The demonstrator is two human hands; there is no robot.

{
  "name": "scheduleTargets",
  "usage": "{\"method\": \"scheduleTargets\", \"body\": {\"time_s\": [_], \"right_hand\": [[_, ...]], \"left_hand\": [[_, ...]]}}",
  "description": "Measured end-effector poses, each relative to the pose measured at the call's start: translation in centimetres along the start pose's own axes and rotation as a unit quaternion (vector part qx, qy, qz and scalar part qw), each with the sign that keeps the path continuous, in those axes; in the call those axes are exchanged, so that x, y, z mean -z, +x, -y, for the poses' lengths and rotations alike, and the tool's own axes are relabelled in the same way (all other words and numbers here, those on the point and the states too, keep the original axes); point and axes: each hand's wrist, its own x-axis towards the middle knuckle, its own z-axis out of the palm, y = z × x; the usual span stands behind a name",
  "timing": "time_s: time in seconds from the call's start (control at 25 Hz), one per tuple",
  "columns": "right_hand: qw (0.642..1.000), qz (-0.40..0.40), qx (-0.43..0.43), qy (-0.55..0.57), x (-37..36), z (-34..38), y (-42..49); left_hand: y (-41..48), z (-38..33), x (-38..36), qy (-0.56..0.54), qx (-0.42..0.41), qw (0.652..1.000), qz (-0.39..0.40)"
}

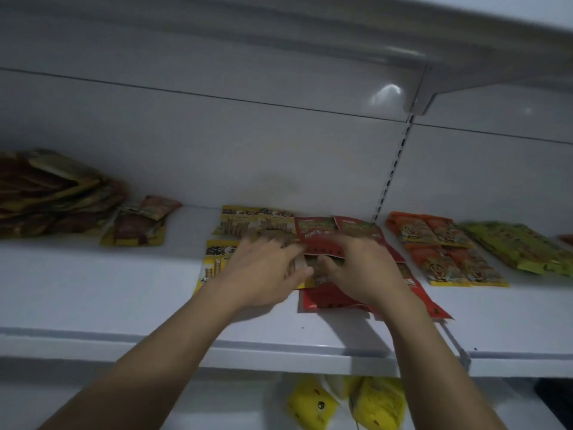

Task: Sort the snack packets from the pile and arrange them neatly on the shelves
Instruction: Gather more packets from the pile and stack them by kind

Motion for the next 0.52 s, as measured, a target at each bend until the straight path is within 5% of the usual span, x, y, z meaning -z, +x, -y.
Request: {"method": "scheduleTargets", "body": {"time_s": [0.52], "right_hand": [[0.983, 0.106, 0.148, 0.008, -7.7, 21.1, 7.8]], "left_hand": [[-13.1, 20.3, 3.3, 0.053, 0.197, 0.978, 0.031]]}}
